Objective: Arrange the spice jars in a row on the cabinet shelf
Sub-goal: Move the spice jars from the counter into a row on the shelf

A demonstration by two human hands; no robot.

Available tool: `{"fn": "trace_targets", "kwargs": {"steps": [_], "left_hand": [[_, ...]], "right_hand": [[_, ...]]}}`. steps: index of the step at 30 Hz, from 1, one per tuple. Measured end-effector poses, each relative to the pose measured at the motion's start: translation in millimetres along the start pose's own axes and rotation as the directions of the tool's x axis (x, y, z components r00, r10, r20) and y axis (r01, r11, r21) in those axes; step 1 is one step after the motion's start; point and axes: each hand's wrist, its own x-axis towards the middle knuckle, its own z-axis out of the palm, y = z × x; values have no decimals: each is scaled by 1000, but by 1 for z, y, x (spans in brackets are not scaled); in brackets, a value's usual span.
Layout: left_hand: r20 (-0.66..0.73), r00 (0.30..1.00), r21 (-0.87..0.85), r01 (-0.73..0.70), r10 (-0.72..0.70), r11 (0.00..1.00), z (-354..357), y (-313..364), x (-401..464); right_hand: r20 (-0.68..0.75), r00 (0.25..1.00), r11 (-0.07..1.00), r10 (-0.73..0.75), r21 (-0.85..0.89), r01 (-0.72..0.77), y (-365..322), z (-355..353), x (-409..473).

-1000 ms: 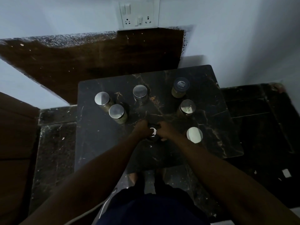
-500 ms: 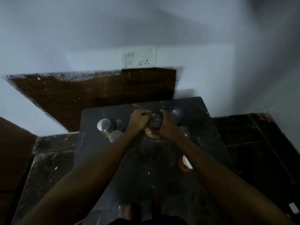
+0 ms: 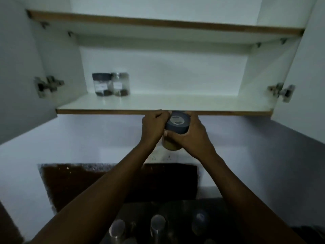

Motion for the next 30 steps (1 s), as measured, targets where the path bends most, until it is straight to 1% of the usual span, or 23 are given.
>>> {"fn": "trace_targets", "kwargs": {"steps": [4,7,10,12,15,18,20,21,23,24,25,27,28,30], "left_hand": [[-64,992,51,-105,108,993,-21,54,45],[-121,988,102,-83,95,991,-36,64,79],[-188,982,85,33,-17,996,-59,59,117],[-194,973,26,129,-122,991,-75,46,138],[-159,957,-71,236,-244,969,-97,16,158],[-96,939,-177,311,-331,934,-114,-11,168],[-75,930,-187,341,-359,921,-119,-19,178],[-72,932,-159,341,-355,926,-120,-22,183],[-89,946,-37,309,-311,950,-121,-26,195],[-113,955,37,281,-275,959,-120,-31,203],[-140,961,103,255,-240,961,-119,-34,208],[-174,961,154,241,-213,958,-117,-41,218],[-172,965,168,228,-199,959,-116,-44,222],[-147,976,195,190,-163,962,-113,-53,229]], "right_hand": [[-37,995,995,-95,7,95,-40,1,56],[-26,995,995,-96,29,97,-51,17,95],[8,998,995,-68,79,68,-56,45,137],[54,998,996,-42,80,38,-52,67,161],[134,991,993,-10,117,-6,-36,99,184],[157,987,986,22,159,-48,-19,124,205],[167,985,984,42,165,-70,-9,135,220],[178,983,978,53,188,-87,-4,139,227],[220,973,971,69,208,-116,2,146,239],[234,969,977,80,175,-123,6,151,246],[237,966,987,101,97,-127,10,152,251],[229,960,987,160,-59,-150,19,154,262],[234,956,983,179,-71,-167,22,155,266],[254,948,979,193,8,-202,29,155,273]]}}
